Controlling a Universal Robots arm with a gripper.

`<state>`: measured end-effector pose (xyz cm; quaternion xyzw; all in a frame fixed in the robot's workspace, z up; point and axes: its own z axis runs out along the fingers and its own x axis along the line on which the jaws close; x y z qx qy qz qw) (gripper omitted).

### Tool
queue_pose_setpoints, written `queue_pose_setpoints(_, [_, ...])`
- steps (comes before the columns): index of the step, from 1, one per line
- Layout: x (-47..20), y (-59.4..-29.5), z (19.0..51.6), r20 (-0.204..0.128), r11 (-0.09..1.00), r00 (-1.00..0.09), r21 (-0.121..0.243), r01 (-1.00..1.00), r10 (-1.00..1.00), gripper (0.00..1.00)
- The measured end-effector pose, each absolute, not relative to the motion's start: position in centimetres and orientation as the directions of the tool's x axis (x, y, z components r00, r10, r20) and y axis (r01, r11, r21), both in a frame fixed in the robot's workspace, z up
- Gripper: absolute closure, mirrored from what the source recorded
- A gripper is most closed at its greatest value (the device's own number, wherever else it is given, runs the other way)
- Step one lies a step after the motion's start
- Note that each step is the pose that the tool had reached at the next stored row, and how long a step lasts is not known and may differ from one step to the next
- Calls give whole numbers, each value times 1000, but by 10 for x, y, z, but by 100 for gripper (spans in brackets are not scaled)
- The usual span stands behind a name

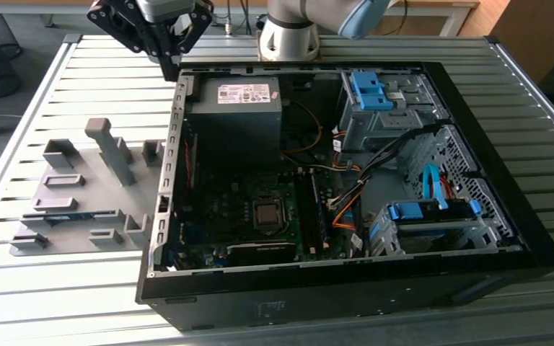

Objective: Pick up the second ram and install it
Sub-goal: 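Reach for the second ram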

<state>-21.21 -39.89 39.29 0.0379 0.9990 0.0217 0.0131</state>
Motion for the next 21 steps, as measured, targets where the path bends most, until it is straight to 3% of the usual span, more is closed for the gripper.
queue_pose_setpoints(21, [-225,-399,393,-24,996,-997,44,75,76,90])
